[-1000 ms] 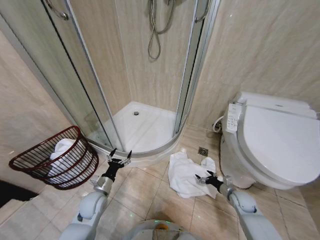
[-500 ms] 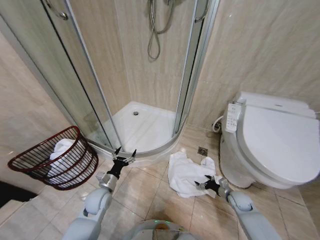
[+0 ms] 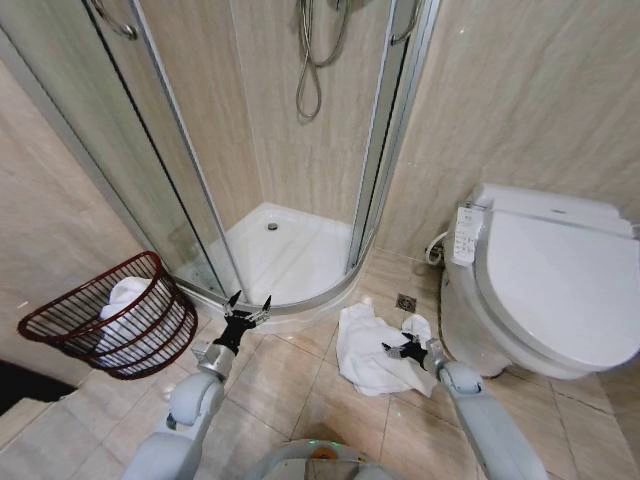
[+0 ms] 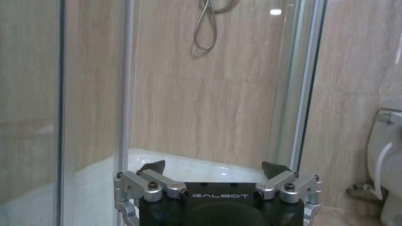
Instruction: Discard the used towel into the hamper.
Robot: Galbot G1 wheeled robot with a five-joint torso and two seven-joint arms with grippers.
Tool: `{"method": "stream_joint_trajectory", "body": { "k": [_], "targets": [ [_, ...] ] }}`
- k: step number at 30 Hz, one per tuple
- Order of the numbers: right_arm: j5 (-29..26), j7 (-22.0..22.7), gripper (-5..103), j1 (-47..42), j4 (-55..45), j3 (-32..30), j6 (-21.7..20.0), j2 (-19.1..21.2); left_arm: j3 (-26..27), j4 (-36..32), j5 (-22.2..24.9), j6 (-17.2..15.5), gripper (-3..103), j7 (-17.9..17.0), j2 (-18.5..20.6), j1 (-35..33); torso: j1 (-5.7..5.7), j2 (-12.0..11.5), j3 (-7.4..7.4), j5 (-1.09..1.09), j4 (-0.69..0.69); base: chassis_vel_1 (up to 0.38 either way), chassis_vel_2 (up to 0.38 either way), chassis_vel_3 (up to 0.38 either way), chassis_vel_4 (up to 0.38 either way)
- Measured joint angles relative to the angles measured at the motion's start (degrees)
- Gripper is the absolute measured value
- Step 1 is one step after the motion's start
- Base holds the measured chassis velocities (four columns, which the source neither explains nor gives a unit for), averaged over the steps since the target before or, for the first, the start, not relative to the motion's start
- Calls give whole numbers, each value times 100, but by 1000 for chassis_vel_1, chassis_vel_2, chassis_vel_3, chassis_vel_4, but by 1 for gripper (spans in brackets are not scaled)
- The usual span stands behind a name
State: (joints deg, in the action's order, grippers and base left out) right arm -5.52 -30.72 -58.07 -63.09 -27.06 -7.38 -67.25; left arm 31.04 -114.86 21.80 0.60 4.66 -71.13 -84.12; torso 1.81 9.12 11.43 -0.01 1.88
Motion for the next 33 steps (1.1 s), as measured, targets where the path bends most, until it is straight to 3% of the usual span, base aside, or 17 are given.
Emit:
{"method": "stream_joint_trajectory", "body": {
  "k": [8,23,26,29,33],
  "targets": [
    [54,-82,100,256,622,39,113,-263,-29,-221,-40,-243,100,-101,42,66,0,0,0,-1,0,0,0,0,0],
    [386,-232,102,424,1008,327,246,-278,-96,-213,-102,-270,100,-119,34,106,0,0,0,0,1,0,0,0,0],
    [388,-191,86,422,1091,304,305,-274,-103,-204,-107,-270,100,-122,35,111,0,1,0,1,1,0,0,0,0],
    [372,-141,81,420,1128,291,339,-274,-111,-204,-113,-270,100,-125,36,113,-1,1,-1,0,1,0,0,0,0],
    [332,-53,64,414,1159,279,391,-276,-134,-204,-126,-270,100,-131,37,124,0,1,-1,1,1,0,0,0,0]
  ]
}}
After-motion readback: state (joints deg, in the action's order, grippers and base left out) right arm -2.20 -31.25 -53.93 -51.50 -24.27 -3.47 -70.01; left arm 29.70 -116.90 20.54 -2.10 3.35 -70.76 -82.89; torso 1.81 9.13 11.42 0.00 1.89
